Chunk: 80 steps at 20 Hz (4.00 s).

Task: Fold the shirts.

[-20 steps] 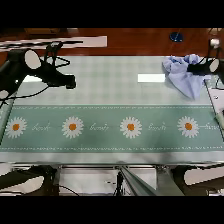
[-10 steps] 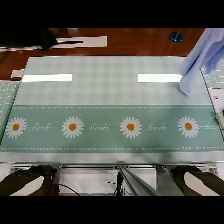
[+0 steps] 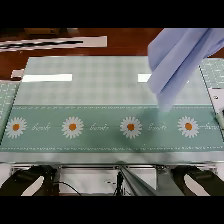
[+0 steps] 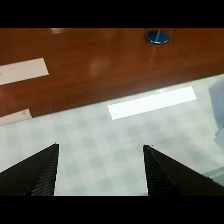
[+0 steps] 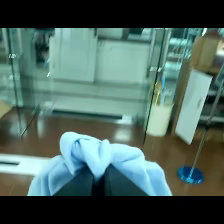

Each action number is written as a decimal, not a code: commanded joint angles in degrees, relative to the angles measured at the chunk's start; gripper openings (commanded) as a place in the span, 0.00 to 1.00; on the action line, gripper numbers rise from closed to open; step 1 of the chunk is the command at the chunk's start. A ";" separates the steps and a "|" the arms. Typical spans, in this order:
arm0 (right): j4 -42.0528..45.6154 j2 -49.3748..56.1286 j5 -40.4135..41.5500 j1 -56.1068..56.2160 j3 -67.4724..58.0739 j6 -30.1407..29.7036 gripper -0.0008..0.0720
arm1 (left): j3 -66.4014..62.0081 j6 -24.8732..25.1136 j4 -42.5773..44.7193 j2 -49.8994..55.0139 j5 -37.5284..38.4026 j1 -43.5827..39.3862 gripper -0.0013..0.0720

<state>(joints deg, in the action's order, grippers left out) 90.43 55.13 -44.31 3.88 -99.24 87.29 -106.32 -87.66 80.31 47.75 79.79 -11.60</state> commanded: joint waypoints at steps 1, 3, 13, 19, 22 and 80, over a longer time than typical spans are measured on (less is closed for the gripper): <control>-1.81 2.82 -10.23 1.11 -0.13 -0.09 0.05 | -0.28 -0.07 0.00 -1.99 8.76 0.02 0.87; -5.57 5.92 -14.67 1.11 -0.13 -0.17 0.05 | -0.26 -0.50 -0.02 -1.88 10.86 0.02 0.87; -26.84 27.71 -21.57 23.02 -0.13 -4.28 0.05 | 2.19 -0.46 -0.42 -1.03 10.91 0.02 0.87; -22.53 40.74 -21.53 38.69 -0.13 -4.48 0.29 | 15.21 0.11 -0.39 -1.03 10.62 0.02 0.87; -17.94 39.36 -22.51 38.05 -0.20 -5.40 0.53 | 23.10 2.51 -0.42 -1.03 8.83 0.02 0.87; -23.28 22.45 -34.69 -25.18 33.29 -15.76 0.83 | 60.65 33.97 -46.95 35.89 -3.50 10.58 0.06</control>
<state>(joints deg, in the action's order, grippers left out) 68.55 77.60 -79.37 -20.49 -71.57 72.42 -45.54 -53.80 33.39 84.09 73.49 -1.80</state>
